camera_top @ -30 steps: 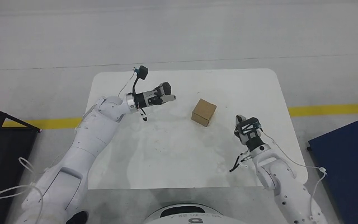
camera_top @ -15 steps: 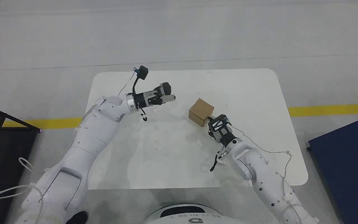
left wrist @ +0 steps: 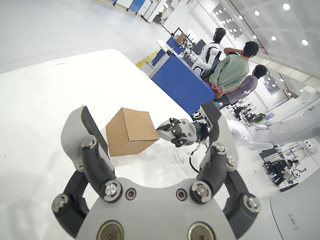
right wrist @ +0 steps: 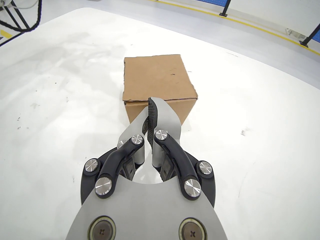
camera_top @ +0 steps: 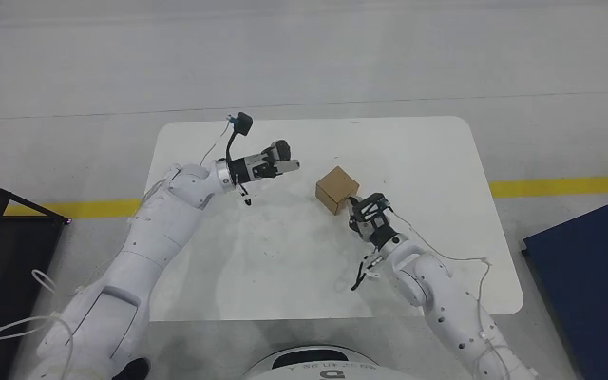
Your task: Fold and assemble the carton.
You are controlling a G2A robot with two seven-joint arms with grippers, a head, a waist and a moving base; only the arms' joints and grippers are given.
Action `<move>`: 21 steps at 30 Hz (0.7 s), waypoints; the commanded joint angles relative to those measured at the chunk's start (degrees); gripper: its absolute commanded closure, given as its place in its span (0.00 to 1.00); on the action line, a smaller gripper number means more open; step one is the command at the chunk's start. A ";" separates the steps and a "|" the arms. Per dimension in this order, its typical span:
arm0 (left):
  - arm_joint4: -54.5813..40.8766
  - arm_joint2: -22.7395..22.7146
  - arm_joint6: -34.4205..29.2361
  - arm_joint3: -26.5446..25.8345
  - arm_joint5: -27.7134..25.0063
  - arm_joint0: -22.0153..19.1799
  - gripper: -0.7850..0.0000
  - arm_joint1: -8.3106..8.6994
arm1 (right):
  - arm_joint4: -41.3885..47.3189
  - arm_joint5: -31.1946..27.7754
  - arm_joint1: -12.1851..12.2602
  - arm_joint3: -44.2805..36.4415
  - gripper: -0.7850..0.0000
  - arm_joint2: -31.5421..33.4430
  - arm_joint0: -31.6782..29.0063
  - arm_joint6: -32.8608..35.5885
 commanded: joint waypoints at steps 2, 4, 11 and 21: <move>6.07 -0.24 0.77 1.87 2.36 -0.93 0.00 0.26 | 0.66 1.16 0.42 -1.93 1.00 3.17 -2.92 -2.35; 14.17 -0.32 3.60 3.90 7.23 -2.50 0.00 0.41 | 0.13 1.97 0.79 -3.89 1.00 5.50 -5.48 -3.50; 37.53 7.08 9.64 3.64 20.80 -7.29 0.00 -1.91 | -3.05 4.55 1.51 -11.10 1.00 10.29 -13.45 -5.54; 35.51 17.94 6.07 11.95 15.25 -13.66 0.00 -9.67 | -4.09 6.62 1.79 -16.09 1.00 14.86 -20.11 -5.78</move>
